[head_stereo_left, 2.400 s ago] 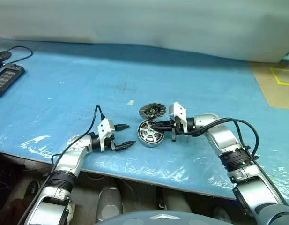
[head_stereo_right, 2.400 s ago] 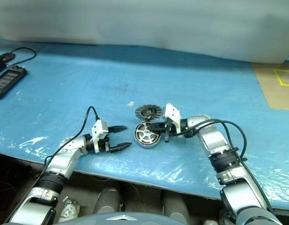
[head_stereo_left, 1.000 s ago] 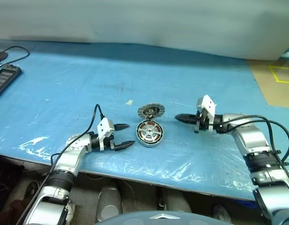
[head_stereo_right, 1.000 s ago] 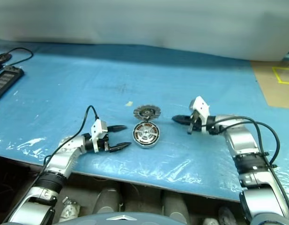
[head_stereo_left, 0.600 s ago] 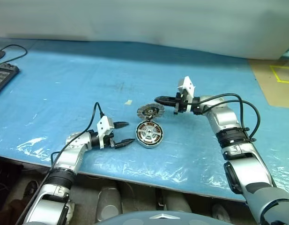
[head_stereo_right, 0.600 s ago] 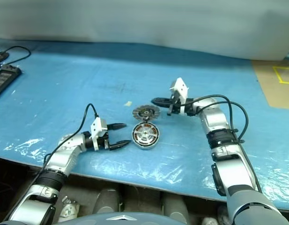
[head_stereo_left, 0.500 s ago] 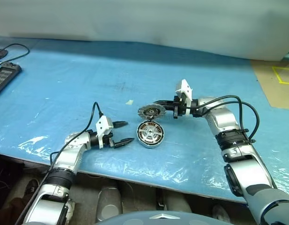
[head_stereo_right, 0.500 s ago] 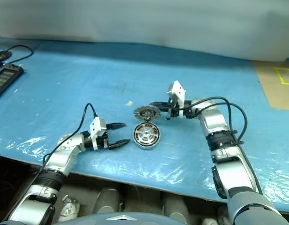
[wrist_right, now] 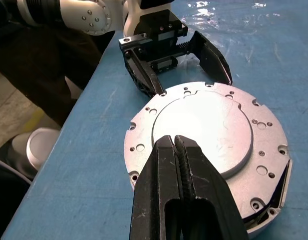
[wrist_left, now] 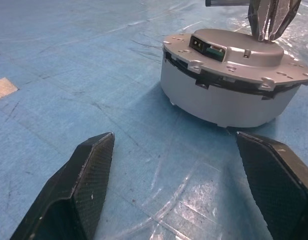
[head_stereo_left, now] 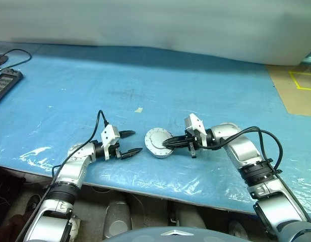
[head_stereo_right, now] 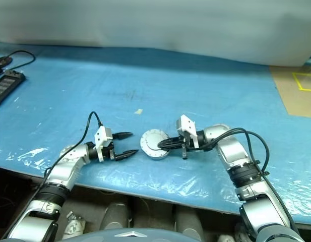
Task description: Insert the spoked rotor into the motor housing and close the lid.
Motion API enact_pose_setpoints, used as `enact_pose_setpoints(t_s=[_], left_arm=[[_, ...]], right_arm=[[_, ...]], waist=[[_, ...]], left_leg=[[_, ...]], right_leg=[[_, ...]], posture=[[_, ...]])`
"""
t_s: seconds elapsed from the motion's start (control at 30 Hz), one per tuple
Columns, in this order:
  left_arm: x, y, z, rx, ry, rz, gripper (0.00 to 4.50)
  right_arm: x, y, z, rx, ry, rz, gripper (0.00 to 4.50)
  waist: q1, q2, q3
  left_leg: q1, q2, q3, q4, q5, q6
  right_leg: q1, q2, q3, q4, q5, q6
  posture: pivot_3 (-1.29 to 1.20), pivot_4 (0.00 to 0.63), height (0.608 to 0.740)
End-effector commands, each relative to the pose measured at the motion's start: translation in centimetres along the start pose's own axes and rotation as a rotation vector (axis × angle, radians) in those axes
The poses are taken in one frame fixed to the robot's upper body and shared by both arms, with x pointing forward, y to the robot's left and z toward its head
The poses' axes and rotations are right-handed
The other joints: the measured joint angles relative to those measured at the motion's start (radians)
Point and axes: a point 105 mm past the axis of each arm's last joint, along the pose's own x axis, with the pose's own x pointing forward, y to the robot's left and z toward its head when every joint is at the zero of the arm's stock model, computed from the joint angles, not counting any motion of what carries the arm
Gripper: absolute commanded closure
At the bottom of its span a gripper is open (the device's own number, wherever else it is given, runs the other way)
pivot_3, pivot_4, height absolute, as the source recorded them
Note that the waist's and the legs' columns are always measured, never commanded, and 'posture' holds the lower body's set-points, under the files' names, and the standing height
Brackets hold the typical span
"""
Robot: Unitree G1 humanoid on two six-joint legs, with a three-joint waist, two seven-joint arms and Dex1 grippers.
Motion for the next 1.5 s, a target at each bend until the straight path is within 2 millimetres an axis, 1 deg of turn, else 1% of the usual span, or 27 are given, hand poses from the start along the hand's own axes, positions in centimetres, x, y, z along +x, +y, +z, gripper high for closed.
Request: enact_pose_setpoints(t_s=[0.03, 0.1, 0.17, 0.27, 0.3, 0.37, 0.4, 0.47, 0.5, 0.63, 0.83, 0.87, 1.13, 1.17, 1.2, 1.27, 1.3, 1.33, 1.37, 1.5], left_arm=[[-0.3, 0.3, 0.5, 0.013, -0.015, 0.014, 0.41], [-0.3, 0.3, 0.5, 0.013, -0.015, 0.014, 0.41], [-0.3, 0.2, 0.5, 0.012, -0.016, 0.013, 0.41], [-0.3, 0.2, 0.4, 0.011, -0.015, 0.010, 0.41], [-0.3, 0.1, 0.4, 0.010, -0.015, 0.009, 0.41], [-0.2, 0.0, 0.3, 0.008, -0.015, 0.008, 0.41], [-0.2, 0.0, 0.3, 0.008, -0.015, 0.006, 0.41], [-0.1, -0.1, 0.2, 0.007, -0.014, 0.004, 0.41], [-0.1, -0.1, 0.2, 0.007, -0.013, 0.002, 0.41], [-0.2, -0.2, 0.2, 0.007, -0.009, 0.000, 0.41], [-0.2, -0.3, 0.1, 0.006, -0.006, -0.002, 0.41], [-0.2, -0.3, 0.1, 0.005, -0.006, -0.003, 0.41], [-0.1, -0.4, 0.1, 0.006, -0.008, 0.001, 0.41], [-0.2, -0.3, 0.1, 0.006, -0.007, 0.002, 0.41], [-0.2, -0.3, 0.0, 0.006, -0.006, 0.003, 0.41], [-0.2, -0.3, 0.0, 0.005, -0.005, 0.005, 0.41], [-0.2, -0.3, 0.0, 0.005, -0.005, 0.006, 0.41], [-0.2, -0.3, 0.0, 0.005, -0.005, 0.007, 0.41], [-0.2, -0.2, 0.0, 0.005, -0.005, 0.007, 0.41], [-0.2, -0.2, 0.0, 0.005, -0.006, 0.007, 0.41]], right_arm=[[0.3, 0.0, -1.6, 0.028, 0.032, -0.035, 4.47], [-0.1, -0.3, -0.6, 0.018, -0.011, -0.049, 4.47], [-0.6, -0.3, 1.0, 0.011, -0.074, -0.045, 4.47], [-0.8, -0.5, 2.7, 0.003, -0.138, -0.057, 4.47], [-0.7, -0.5, 2.9, -0.007, -0.135, -0.063, 4.47], [-0.3, -0.7, 2.4, -0.050, -0.093, -0.080, 4.47], [-0.1, -0.7, 2.3, -0.047, -0.097, -0.084, 4.30], [0.3, -0.7, 2.1, -0.039, -0.100, -0.079, 3.93], [0.4, -0.6, 1.9, -0.042, -0.091, -0.073, 3.63], [1.1, -0.5, 1.7, -0.057, -0.096, -0.070, 2.34], [1.4, -1.1, 1.3, -0.097, -0.077, -0.095, 0.27], [1.4, -1.1, 1.3, -0.102, -0.076, -0.099, 0.03], [1.6, -0.9, 0.7, -0.103, -0.064, -0.089, 0.03], [1.6, -0.9, 0.6, -0.105, -0.060, -0.089, 0.20], [1.6, -0.9, 0.6, -0.106, -0.055, -0.088, 0.20], [1.5, -1.0, 0.6, -0.111, -0.050, -0.092, 0.62], [1.5, -1.1, 0.6, -0.116, -0.049, -0.099, 0.90], [1.5, -1.2, 0.7, -0.121, -0.049, -0.103, 1.29], [1.5, -1.2, 0.7, -0.125, -0.048, -0.104, 1.53], [1.4, -1.4, 0.5, -0.149, -0.025, -0.111, 1.54]], waist=[[0.000, 0.000, 0.000], [0.000, 0.000, 0.000], [0.001, 0.000, 0.000], [0.002, 0.000, 0.000], [0.002, 0.000, 0.000], [0.002, 0.000, 0.000], [0.002, 0.000, 0.000], [0.001, 0.000, 0.000], [0.001, 0.000, 0.000], [0.001, 0.000, 0.000], [0.001, 0.000, 0.000], [0.001, 0.000, 0.000], [0.001, 0.000, 0.000], [0.001, 0.000, 0.000], [0.001, 0.000, 0.000], [0.001, 0.000, 0.000], [0.000, 0.000, 0.000], [0.000, 0.000, 0.000], [0.000, 0.000, 0.000], [0.000, 0.000, 0.000]], left_leg=[[0.001, 0.000, 0.000, 0.000, 0.000, 0.000], [0.002, 0.000, 0.000, 0.000, 0.000, 0.000], [0.002, 0.000, 0.000, 0.000, 0.000, 0.000], [0.001, 0.000, 0.000, 0.000, 0.000, 0.000], [0.001, 0.000, 0.000, 0.000, 0.000, 0.000], [0.001, 0.000, 0.000, -0.001, 0.000, 0.000], [0.001, 0.000, 0.000, -0.001, 0.000, 0.000], [0.001, 0.000, 0.000, -0.001, 0.000, 0.000], [0.001, 0.000, 0.000, -0.001, 0.000, 0.000], [0.001, 0.000, 0.000, -0.001, 0.000, 0.000], [0.001, -0.001, 0.000, -0.001, 0.000, 0.000], [0.000, -0.001, 0.000, -0.001, 0.000, 0.000], [0.000, -0.001, 0.000, -0.001, 0.000, 0.000], [0.000, -0.001, 0.000, -0.001, 0.000, 0.000], [0.000, -0.001, 0.000, -0.001, 0.000, 0.000], [0.000, 0.000, 0.000, -0.001, 0.000, 0.000], [0.000, -0.001, 0.000, -0.001, 0.000, 0.000], [0.000, 0.000, 0.000, -0.001, 0.000, 0.000], [0.000, 0.000, 0.000, -0.001, 0.000, 0.000], [0.001, -0.001, 0.000, -0.001, 0.000, 0.000]], right_leg=[[0.001, 0.000, 0.000, 0.000, 0.000, 0.000], [0.002, 0.000, 0.000, 0.000, 0.000, 0.000], [0.002, 0.000, 0.000, 0.000, 0.000, 0.000], [0.002, 0.000, 0.000, -0.001, 0.000, 0.000], [0.001, 0.000, 0.000, -0.001, 0.000, 0.000], [0.001, 0.000, 0.000, -0.001, 0.000, 0.000], [0.001, 0.000, 0.000, -0.001, 0.000, 0.000], [0.001, 0.000, 0.000, -0.001, 0.000, 0.000], [0.001, 0.000, 0.000, -0.001, 0.000, 0.000], [0.001, 0.000, 0.000, -0.001, 0.000, 0.000], [0.001, 0.000, 0.000, -0.002, 0.000, 0.000], [0.001, 0.000, 0.000, -0.002, 0.000, 0.000], [0.001, 0.000, 0.000, -0.002, 0.000, 0.000], [0.001, 0.000, 0.000, -0.002, 0.000, 0.000], [0.001, 0.000, 0.000, -0.002, 0.000, 0.000], [0.001, 0.000, 0.000, -0.002, 0.000, 0.000], [0.001, 0.000, 0.000, -0.002, 0.000, 0.000], [0.001, 0.000, 0.000, -0.002, 0.000, 0.000], [0.001, 0.000, 0.000, -0.001, 0.000, 0.000], [0.001, 0.000, 0.000, -0.001, 0.000, 0.000]], posture=[[0.00, 0.150, 0.740], [0.00, 0.150, 0.740], [0.00, 0.150, 0.740], [0.00, 0.150, 0.740], [0.00, 0.150, 0.740], [0.00, 0.150, 0.740], [0.00, 0.150, 0.740], [0.00, 0.150, 0.740], [0.00, 0.150, 0.740], [0.00, 0.150, 0.740], [0.00, 0.150, 0.740], [0.00, 0.150, 0.740], [0.00, 0.150, 0.740], [0.00, 0.150, 0.740], [0.00, 0.150, 0.740], [0.00, 0.150, 0.740], [0.00, 0.150, 0.740], [0.00, 0.150, 0.740], [0.00, 0.150, 0.740], [0.00, 0.150, 0.740]])
